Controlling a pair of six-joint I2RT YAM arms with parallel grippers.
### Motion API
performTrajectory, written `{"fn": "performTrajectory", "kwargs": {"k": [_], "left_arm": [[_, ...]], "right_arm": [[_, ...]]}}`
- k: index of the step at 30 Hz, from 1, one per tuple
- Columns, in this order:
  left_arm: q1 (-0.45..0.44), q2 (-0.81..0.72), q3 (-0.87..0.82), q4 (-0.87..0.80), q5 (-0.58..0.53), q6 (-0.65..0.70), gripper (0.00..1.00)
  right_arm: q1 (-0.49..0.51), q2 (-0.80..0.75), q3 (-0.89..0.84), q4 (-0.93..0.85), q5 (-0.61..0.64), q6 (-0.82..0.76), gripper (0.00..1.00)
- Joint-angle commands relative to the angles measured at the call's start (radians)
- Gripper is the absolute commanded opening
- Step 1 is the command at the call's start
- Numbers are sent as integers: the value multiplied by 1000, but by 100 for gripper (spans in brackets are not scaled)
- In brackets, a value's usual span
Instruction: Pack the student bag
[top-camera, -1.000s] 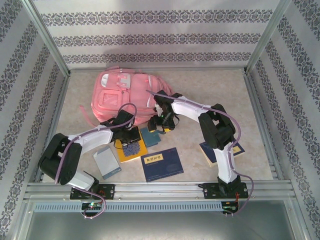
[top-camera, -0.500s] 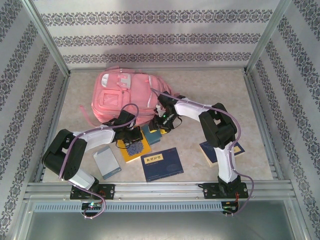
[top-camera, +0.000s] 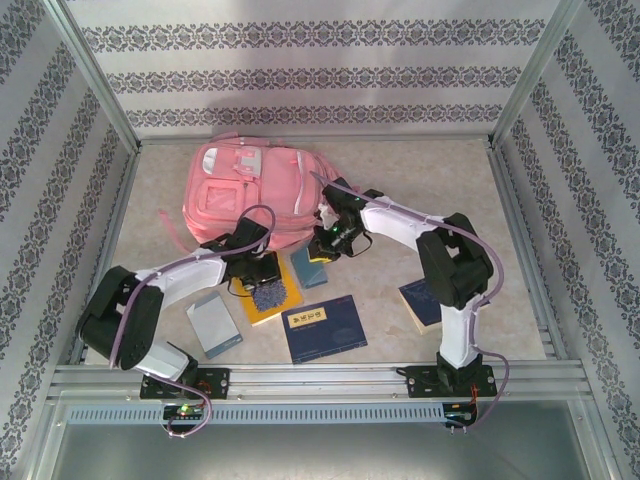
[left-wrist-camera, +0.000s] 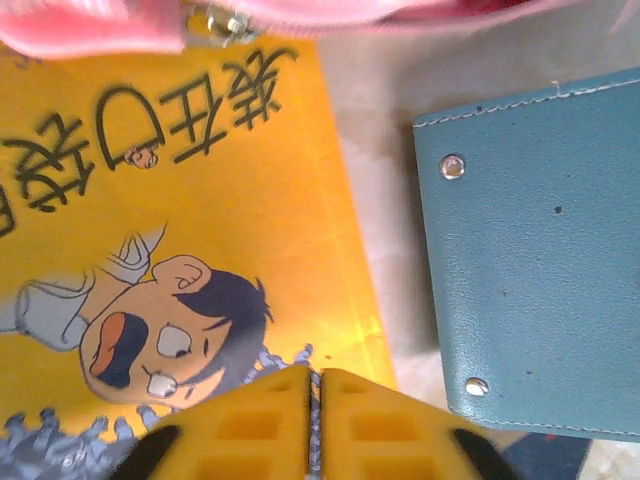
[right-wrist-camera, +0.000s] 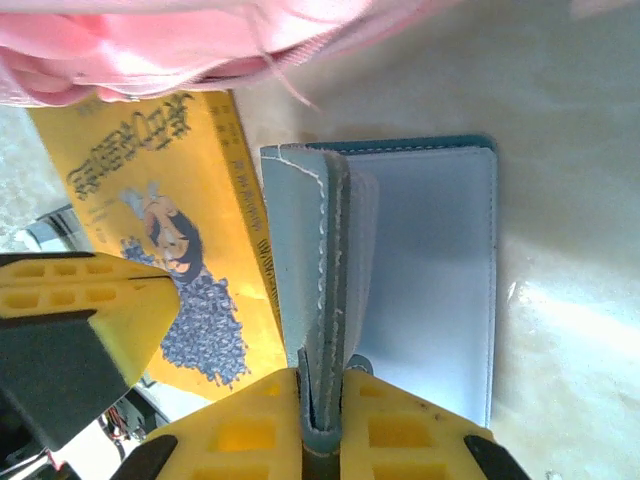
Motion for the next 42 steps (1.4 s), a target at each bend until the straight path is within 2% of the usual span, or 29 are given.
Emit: {"fn": "performTrajectory", "kwargs": {"k": [1, 5, 9, 15, 19, 28, 37, 39, 42], "left_arm": [[3, -77, 65, -100, -32, 10, 27], [24, -126, 74, -53, 42, -65, 55], [31, -154, 78, 36, 100, -154, 70], [67, -212, 19, 306, 201, -330, 83], [82, -238, -28, 535, 258, -448, 85], [83, -242, -80, 855, 314, -624, 70], [83, -274, -91, 992, 299, -697, 29], [83, -283, -91, 996, 298, -701, 19], [84, -302, -94, 978, 289, -695, 8]], "right_arm": [[-6, -92, -14, -28, 35, 17, 7], [-8, -179, -6, -41, 19, 44, 8], [-13, -257, 16, -31, -31, 95, 8], [-43, -344, 37, 44, -140, 219, 9], [-57, -376, 22, 130, -211, 311, 9], [-76, -422, -30, 307, -245, 481, 9], [-78, -429, -94, 429, -247, 591, 9], [-78, -431, -97, 425, -244, 588, 15], [-87, -443, -96, 373, -216, 548, 46]]}}
